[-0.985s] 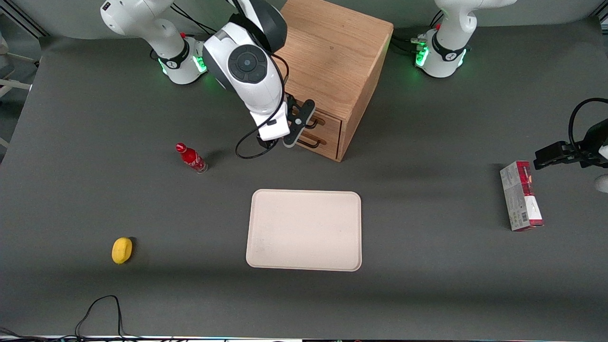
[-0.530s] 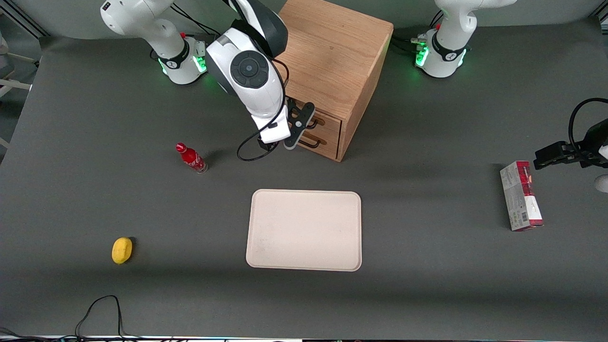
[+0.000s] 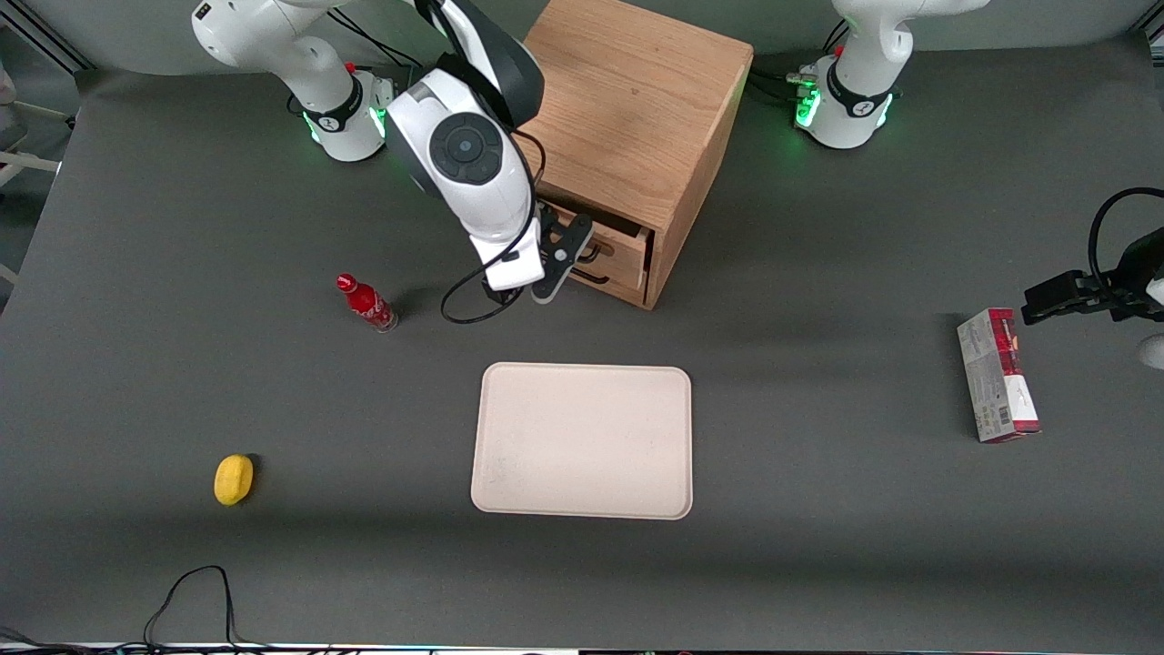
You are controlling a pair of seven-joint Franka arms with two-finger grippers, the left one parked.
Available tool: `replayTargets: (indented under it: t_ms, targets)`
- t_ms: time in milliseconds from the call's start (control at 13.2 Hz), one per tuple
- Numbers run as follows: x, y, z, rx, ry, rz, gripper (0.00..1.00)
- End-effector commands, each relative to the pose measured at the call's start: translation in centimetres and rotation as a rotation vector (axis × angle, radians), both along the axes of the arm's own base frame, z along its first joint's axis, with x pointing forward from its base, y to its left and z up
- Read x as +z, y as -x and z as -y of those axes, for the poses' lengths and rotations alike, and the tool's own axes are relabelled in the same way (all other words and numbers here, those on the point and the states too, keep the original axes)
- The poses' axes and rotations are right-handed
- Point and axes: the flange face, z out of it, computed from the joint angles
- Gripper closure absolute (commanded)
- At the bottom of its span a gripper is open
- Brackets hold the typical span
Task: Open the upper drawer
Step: 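Pull the upper drawer outward by its handle with the right gripper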
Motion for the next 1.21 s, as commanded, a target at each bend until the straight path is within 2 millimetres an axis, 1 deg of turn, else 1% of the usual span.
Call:
replayTargets:
  t_ms: [0, 227, 455, 682, 758, 909, 1136]
  targets:
    - [0.0, -2.2, 0.5, 0.006, 0.004, 0.023, 0.0]
    - [0.0, -4.9, 1.9, -0.018, -0.005, 0.039, 0.0]
    - [0.1, -8.3, 3.9, -0.043, -0.018, 0.058, 0.0]
    - [0.2, -9.8, 4.3, -0.048, -0.024, 0.075, 0.0]
    - [0.1, -10.5, 4.9, -0.058, -0.023, 0.078, 0.0]
    - [-0.4, -12.3, 7.0, -0.052, -0.029, 0.076, 0.0]
    - [-0.6, -13.7, 8.8, -0.07, -0.032, 0.081, 0.0]
